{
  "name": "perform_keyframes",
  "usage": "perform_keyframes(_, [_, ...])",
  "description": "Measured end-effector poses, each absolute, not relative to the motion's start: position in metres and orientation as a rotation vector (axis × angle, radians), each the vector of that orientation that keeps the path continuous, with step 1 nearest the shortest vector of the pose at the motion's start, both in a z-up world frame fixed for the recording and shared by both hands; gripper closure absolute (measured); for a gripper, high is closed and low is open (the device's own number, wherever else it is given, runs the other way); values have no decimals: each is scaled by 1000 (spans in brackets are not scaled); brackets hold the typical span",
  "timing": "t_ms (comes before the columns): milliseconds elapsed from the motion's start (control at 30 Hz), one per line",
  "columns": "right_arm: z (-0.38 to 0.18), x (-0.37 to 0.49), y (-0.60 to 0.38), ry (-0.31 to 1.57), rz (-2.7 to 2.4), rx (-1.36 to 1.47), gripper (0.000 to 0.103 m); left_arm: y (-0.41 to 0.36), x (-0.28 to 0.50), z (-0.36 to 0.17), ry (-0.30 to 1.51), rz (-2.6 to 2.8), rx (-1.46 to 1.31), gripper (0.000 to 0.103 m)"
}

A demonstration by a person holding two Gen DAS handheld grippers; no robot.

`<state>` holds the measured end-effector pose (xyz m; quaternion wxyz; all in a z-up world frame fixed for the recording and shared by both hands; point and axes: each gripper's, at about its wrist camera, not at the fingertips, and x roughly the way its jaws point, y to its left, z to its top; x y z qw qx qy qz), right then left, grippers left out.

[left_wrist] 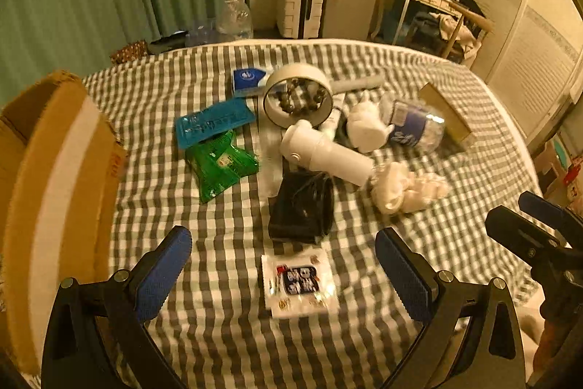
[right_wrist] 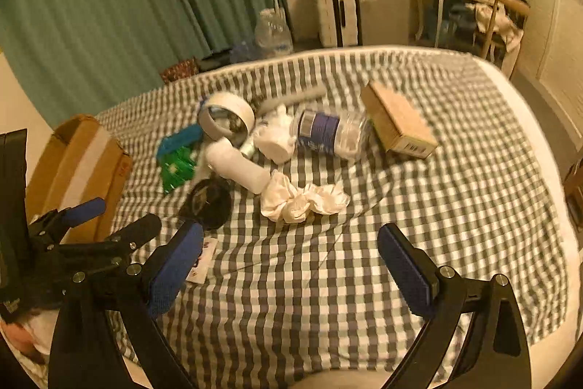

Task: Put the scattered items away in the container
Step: 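Move both grippers back over the scattered items on the bed, then grasp the black pouch with the left gripper while the right grasps the white cloth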

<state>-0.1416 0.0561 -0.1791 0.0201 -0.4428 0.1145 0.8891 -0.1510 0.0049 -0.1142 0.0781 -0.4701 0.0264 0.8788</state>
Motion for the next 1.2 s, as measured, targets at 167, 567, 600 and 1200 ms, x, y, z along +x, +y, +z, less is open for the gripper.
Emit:
perform_keyframes(167, [-211,-174,59,384,2668,-1464,6,7,-169,-144,61,2603,-1452,0])
perform_keyframes(567, [-269,-230,63,414,2604,-1608,6,5,-204,-201,-27,2558,-1539,3])
perform_keyframes(600, [-271,-233,62,410,2604,-1613,6,3,-205,-202,-50,2554,-1537,5])
perform_keyframes(1200, [-254,-205,49,488,2632,-1616,88,-21,-180,-159,-104,2516,-1478,59])
